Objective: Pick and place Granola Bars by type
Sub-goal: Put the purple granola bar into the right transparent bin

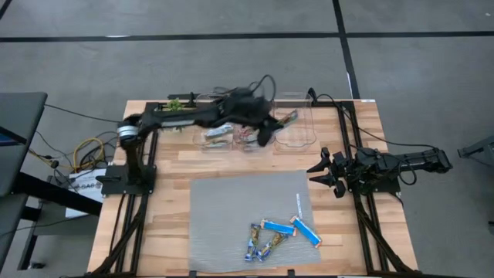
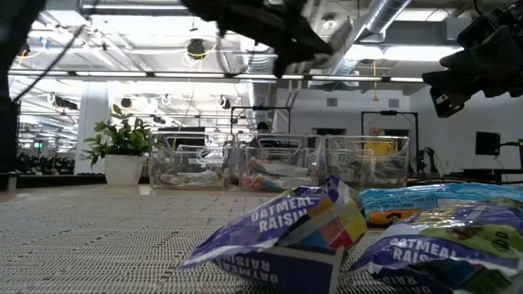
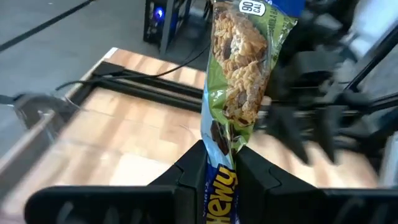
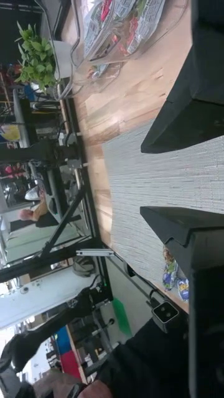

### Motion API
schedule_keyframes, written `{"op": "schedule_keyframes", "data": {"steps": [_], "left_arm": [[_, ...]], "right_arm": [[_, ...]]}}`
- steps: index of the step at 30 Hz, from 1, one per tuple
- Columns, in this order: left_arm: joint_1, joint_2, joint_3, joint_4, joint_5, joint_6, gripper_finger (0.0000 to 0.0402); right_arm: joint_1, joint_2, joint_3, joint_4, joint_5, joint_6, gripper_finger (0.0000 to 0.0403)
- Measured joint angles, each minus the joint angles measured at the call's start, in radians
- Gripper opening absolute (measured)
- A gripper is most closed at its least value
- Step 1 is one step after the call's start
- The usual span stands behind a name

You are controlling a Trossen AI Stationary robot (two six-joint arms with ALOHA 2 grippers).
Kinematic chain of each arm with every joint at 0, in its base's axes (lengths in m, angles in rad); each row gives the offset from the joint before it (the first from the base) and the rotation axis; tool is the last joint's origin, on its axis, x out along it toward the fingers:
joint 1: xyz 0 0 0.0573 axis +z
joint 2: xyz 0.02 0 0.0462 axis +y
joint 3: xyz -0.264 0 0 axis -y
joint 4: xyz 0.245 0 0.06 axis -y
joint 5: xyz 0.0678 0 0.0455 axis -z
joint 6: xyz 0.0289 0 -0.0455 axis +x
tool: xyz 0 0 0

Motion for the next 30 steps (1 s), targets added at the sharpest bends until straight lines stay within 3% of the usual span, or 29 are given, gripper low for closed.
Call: {"op": "schedule_keyframes", "data": {"steps": [6, 12, 18, 26, 30], "left_arm": [[0.041, 0.224, 0.392, -0.322, 0.007, 0.172, 0.0052], [0.056, 0.397, 0.636, -0.474, 0.004, 0.273, 0.0052], [0.054, 0.489, 0.696, -0.528, 0.006, 0.298, 0.0052], [0.052, 0.491, 0.648, -0.547, -0.107, 0.337, 0.0052], [0.051, 0.489, 0.649, -0.543, -0.107, 0.338, 0.006]], "right_arm": [[0.0, 0.0, 0.0, 0.0, 0.0, 0.0, 0.0142], [0.0, 0.0, 0.0, 0.0, 0.0, 0.0, 0.0144], [0.0, 0.0, 0.0, 0.0, 0.0, 0.0, 0.0141], [0.0, 0.0, 0.0, 0.0, 0.0, 0.0, 0.0144], [0.0, 0.0, 0.0, 0.0, 0.0, 0.0, 0.0141]]}}
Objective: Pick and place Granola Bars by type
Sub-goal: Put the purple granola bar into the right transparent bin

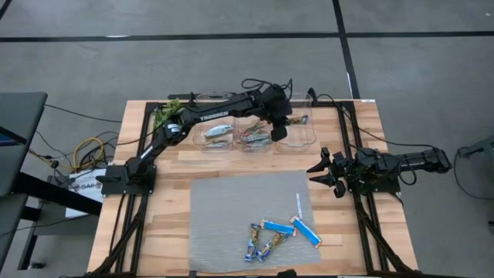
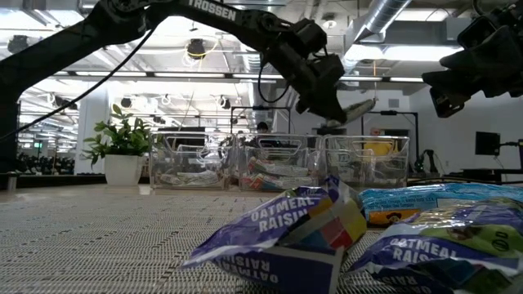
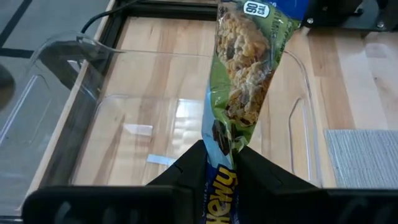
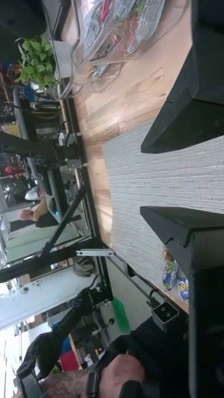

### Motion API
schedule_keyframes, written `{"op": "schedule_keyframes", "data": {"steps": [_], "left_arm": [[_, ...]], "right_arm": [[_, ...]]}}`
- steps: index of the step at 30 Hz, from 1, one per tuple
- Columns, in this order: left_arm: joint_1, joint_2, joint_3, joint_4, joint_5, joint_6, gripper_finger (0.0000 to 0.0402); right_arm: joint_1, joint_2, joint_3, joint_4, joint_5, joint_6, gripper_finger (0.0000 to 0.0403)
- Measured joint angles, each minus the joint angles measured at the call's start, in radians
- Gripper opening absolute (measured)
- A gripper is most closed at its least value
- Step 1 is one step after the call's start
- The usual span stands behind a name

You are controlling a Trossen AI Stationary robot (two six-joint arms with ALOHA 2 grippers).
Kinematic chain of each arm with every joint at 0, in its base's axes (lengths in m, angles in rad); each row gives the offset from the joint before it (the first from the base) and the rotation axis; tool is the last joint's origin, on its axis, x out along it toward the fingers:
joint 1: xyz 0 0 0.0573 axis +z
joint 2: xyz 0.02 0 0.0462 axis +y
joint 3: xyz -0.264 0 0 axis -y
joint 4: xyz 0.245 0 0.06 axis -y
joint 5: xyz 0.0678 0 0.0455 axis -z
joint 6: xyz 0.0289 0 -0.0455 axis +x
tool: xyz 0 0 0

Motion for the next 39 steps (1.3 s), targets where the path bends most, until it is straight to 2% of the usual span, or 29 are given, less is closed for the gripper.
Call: {"op": "schedule_keyframes", "data": {"steps": [11, 15, 20, 24, 29, 39], "left_arm": [[-0.006, 0.0, 0.0, 0.003, 0.001, 0.001, 0.0166], [-0.007, 0.0, 0.0, 0.002, 0.001, -0.041, 0.0186], [-0.02, 0.0, 0.03, -0.054, 0.005, -0.079, 0.0187], [-0.039, -0.003, 0.089, -0.122, 0.059, -0.06, 0.018], [-0.065, -0.065, 0.079, -0.154, 0.108, -0.052, 0.0169], [-0.196, -0.201, 0.08, -0.331, 0.236, 0.096, 0.0154]], "right_arm": [[0.0, 0.0, 0.0, 0.0, 0.0, 0.0, 0.0143], [0.0, 0.0, 0.0, 0.0, 0.0, 0.0, 0.0141], [0.0, 0.0, 0.0, 0.0, 0.0, 0.0, 0.0143], [0.0, 0.0, 0.0, 0.0, 0.0, 0.0, 0.0144], [0.0, 0.0, 0.0, 0.0, 0.0, 0.0, 0.0141], [0.0, 0.0, 0.0, 0.0, 0.0, 0.0, 0.0144]]}}
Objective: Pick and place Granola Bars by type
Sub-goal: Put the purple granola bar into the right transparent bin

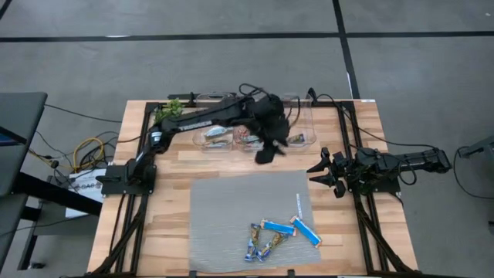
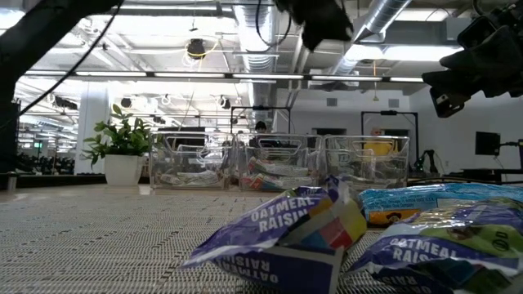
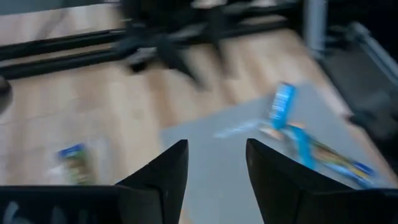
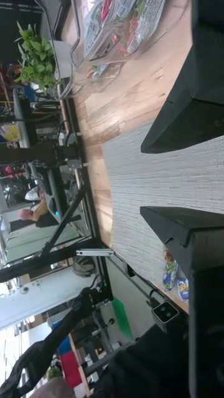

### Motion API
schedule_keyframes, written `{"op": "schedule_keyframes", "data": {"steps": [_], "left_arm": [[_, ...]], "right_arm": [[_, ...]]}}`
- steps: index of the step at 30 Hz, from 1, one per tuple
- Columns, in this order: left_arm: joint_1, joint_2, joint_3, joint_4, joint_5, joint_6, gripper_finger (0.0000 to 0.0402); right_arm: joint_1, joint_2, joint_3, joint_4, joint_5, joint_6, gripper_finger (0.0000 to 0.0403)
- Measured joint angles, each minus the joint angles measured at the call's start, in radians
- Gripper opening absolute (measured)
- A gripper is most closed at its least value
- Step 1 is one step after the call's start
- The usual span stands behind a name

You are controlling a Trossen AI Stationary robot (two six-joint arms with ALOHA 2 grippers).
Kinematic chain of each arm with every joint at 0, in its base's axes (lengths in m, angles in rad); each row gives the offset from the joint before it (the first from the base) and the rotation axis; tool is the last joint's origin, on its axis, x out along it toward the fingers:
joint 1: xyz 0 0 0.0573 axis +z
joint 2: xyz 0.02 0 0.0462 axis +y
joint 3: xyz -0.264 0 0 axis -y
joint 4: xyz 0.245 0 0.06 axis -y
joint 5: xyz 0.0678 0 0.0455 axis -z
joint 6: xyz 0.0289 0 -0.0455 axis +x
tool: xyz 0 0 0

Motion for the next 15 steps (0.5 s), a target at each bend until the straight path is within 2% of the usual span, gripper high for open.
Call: {"op": "schedule_keyframes", "data": {"steps": [9, 15], "left_arm": [[-0.177, -0.025, 0.0, -0.201, 0.072, 0.058, 0.0151], [-0.269, -0.025, 0.0, -0.296, 0.066, 0.035, 0.0151]], "right_arm": [[0.0, 0.0, 0.0, 0.0, 0.0, 0.0, 0.0143], [0.0, 0.0, 0.0, 0.0, 0.0, 0.0, 0.0143]]}}
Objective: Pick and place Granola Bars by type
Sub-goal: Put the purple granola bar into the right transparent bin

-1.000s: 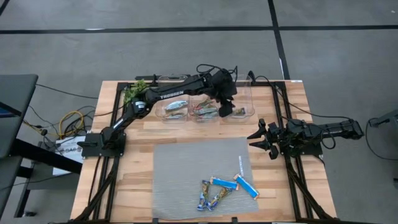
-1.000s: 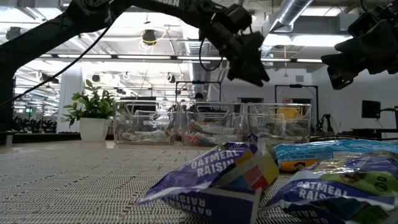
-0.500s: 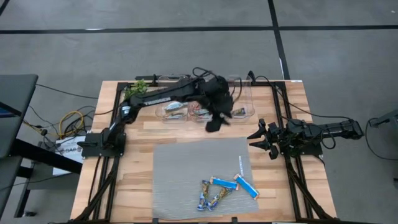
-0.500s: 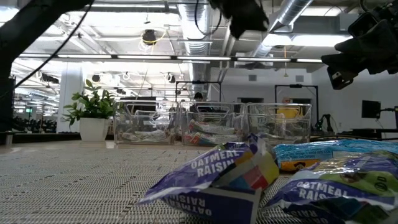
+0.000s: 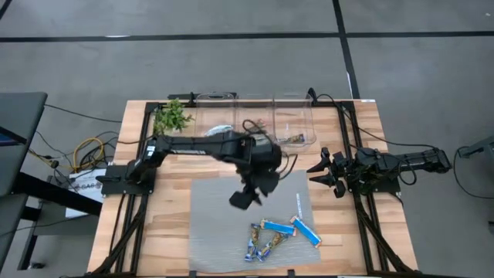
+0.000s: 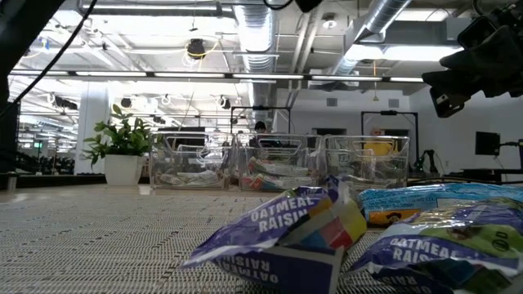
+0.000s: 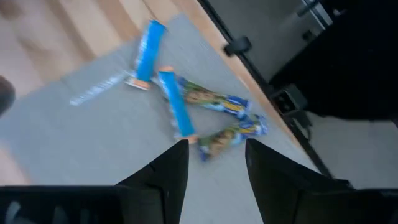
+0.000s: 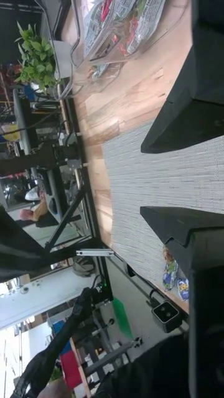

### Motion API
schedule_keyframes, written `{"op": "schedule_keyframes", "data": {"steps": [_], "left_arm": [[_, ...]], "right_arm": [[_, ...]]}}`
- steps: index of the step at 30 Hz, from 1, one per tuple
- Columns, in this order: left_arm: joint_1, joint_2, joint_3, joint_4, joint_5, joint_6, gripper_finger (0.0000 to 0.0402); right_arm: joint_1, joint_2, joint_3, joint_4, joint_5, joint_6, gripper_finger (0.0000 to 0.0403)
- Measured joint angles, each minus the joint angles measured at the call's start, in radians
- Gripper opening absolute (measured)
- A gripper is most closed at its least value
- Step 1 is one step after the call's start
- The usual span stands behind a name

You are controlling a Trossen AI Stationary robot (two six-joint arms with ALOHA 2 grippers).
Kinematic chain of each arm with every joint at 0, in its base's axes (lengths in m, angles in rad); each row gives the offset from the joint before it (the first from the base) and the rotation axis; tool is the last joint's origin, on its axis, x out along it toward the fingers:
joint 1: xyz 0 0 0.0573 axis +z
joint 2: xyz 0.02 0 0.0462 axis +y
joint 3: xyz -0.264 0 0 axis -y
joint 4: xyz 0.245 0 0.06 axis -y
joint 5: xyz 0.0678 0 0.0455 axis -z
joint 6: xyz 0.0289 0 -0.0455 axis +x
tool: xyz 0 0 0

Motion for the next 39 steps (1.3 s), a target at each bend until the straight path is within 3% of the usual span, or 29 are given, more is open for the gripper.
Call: {"op": "schedule_keyframes", "data": {"steps": [10, 25, 34, 39], "left_arm": [[-0.173, 0.0, 0.0, -0.033, -0.057, -0.262, 0.0151], [-0.298, 0.003, -0.134, -0.028, -0.537, -1.035, 0.0151], [-0.371, 0.003, -0.312, 0.035, -0.563, -1.563, 0.0151], [-0.398, 0.003, -0.412, 0.183, -0.563, -1.83, 0.0151]], "right_arm": [[0.0, 0.0, 0.0, 0.0, 0.0, 0.0, 0.0144], [0.0, 0.0, 0.0, 0.0, 0.0, 0.0, 0.0144], [0.0, 0.0, 0.0, 0.0, 0.0, 0.0, 0.0141], [0.0, 0.0, 0.0, 0.0, 0.0, 0.0, 0.0144]]}}
